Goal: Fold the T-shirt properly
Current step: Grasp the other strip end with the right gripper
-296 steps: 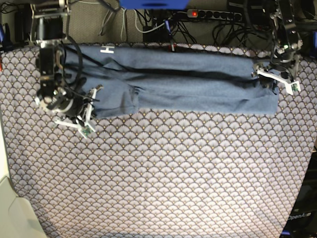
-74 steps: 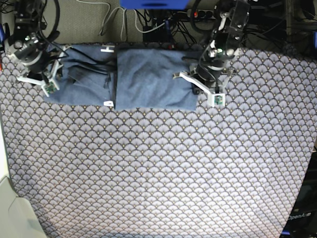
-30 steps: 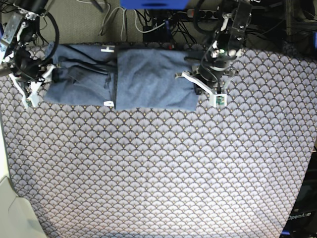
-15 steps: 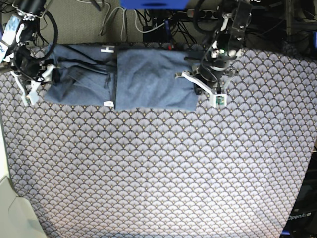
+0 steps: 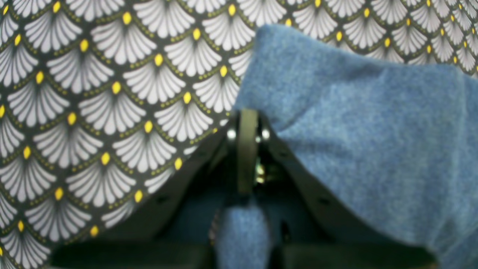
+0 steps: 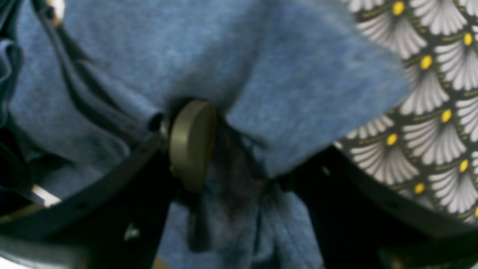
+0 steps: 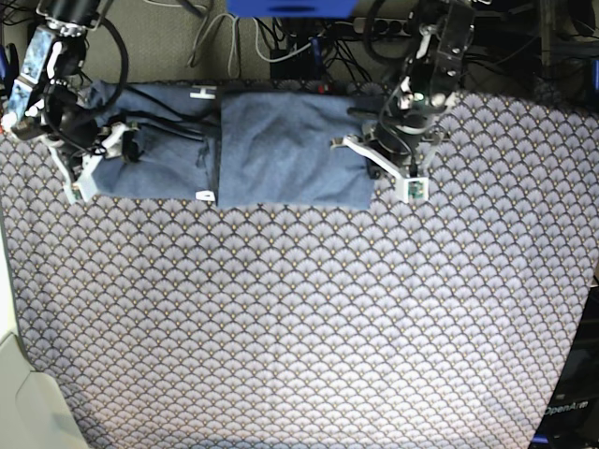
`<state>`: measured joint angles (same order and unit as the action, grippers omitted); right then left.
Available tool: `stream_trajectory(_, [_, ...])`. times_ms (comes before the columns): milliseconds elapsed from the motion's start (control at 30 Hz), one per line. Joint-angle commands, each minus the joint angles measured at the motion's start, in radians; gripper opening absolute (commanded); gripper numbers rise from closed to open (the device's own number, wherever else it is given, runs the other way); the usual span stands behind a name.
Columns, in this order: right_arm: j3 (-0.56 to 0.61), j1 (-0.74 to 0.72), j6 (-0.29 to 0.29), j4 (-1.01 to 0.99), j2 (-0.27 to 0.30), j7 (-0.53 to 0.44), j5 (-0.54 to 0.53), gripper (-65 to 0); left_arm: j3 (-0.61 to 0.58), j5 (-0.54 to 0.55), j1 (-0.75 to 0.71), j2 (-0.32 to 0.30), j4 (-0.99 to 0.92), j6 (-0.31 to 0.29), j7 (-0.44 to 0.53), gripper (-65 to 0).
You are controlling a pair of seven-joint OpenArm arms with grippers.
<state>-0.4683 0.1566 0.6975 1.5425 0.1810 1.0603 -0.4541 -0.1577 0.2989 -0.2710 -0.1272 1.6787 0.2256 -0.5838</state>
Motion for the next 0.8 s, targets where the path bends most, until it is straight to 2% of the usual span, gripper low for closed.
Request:
stream_trajectory(0, [0.006, 0.011, 0.001, -0.003, -0.005, 0.051, 0.010, -37.3, 0.002, 0.001, 0.005, 0.001, 0.034, -0.002, 0.012, -64.5])
stream_trajectory(67, [0.006, 0.010, 0.001, -0.003, -0.005, 0.051, 0.010, -41.9, 0.002, 0.001, 0.005, -0.001, 0.054, -0.001, 0.011, -64.5])
stream_trajectory(233, [0.006, 0.008, 0.001, -0.003, 0.002, 0.050, 0.010, -63.7, 0.005, 0.001, 0.005, -0.005, 0.097, 0.002, 0.012, -64.5])
stream_trajectory(267, [0.003, 0.008, 0.001, -0.003, 0.004, 0.048, 0.010, -65.0, 0.008, 0.001, 0.005, -0.005, 0.107, 0.004, 0.012, -64.5])
stream_trajectory(367, [0.000, 0.008, 0.001, 0.033, 0.015, 0.050, 0.010, -65.0, 0.063, 0.001, 0.000, 0.001, 0.134, 0.001, 0.009, -64.5])
stream_trajectory(567, [-0.002, 0.051, 0.001, 0.235, 0.016, 0.085, 0.008, -65.0, 0.160, 0.001, -0.040, -0.005, 0.140, -0.001, 0.009, -64.5])
stream_trajectory(767, [0.003, 0.062, 0.001, 0.415, -0.041, 0.171, 0.008, -65.0, 0.266, 0.001, -0.095, -0.005, 0.140, -0.002, 0.009, -64.5])
